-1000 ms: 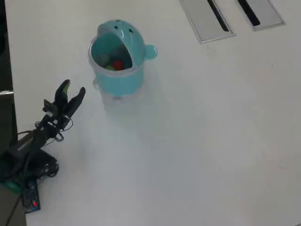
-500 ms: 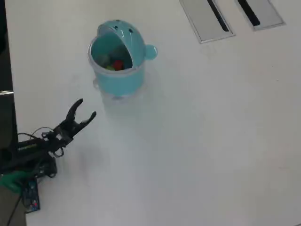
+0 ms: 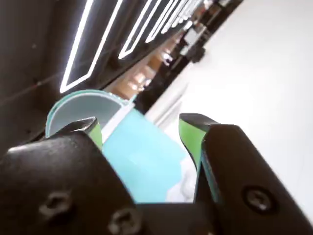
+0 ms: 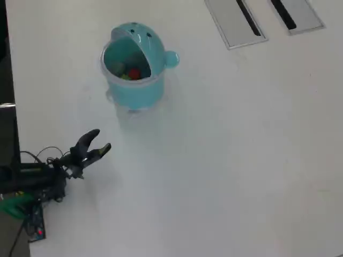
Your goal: Grasp RGB lego blocks and put them in the bin one by one.
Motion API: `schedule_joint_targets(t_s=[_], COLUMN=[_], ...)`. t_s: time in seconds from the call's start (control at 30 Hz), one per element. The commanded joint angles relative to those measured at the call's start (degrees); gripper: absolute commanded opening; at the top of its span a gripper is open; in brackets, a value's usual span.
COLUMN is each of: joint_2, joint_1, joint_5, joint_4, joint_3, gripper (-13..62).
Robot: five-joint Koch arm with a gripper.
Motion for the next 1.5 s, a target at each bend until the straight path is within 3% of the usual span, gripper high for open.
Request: schedule_joint_targets(t_s=[0.0, 0.37, 0.63, 0.87, 1.47], joint_2=[4.13, 4.04, 4.04, 4.04, 3.6], joint_1=[0.79, 4.66, 9.58, 13.71, 13.45], joint_5=[3.43, 12.66, 18.72, 26.28, 27.77], joint_4=[-7.03, -8.61, -3.78, 7.47, 41.22], joint_3=[0.18, 6.24, 6.24, 6.24, 6.24], gripper=[29.3, 29.4, 33.8, 35.2, 35.8])
